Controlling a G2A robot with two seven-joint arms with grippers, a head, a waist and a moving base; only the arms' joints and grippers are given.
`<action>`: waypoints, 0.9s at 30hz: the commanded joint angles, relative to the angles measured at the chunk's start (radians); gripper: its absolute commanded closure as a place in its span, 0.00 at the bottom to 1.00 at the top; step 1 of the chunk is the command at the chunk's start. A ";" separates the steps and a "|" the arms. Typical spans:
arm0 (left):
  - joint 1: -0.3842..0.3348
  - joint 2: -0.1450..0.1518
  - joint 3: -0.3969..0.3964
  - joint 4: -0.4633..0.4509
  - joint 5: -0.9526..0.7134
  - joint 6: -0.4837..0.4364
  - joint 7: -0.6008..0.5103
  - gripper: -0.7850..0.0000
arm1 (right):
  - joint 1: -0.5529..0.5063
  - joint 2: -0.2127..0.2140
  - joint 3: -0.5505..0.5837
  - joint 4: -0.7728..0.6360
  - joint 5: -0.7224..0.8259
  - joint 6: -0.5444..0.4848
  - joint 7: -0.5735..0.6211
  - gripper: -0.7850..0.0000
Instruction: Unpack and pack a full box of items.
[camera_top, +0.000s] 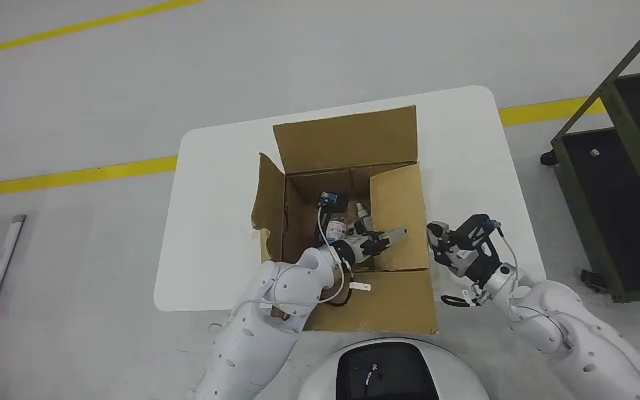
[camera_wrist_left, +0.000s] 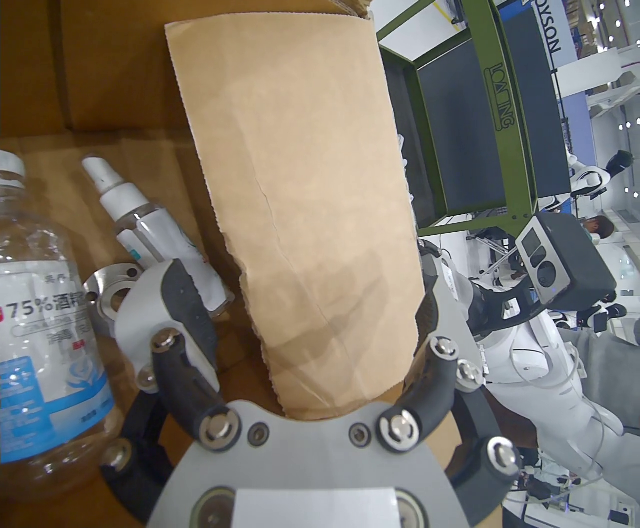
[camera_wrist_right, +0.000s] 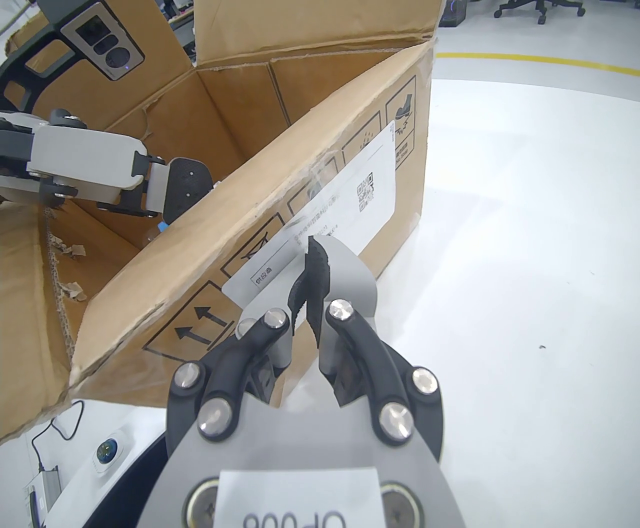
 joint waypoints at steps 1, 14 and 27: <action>0.009 -0.003 -0.008 0.000 -0.056 -0.005 0.010 0.00 | 0.001 -0.002 0.000 0.001 0.002 -0.002 0.001 1.00; 0.001 -0.012 -0.008 -0.056 -0.126 -0.029 -0.010 0.00 | 0.002 -0.012 0.012 0.003 0.005 -0.007 0.005 1.00; -0.085 -0.033 0.021 -0.095 -0.213 -0.093 -0.010 0.00 | -0.042 -0.011 0.155 -0.067 0.091 0.053 -0.002 0.17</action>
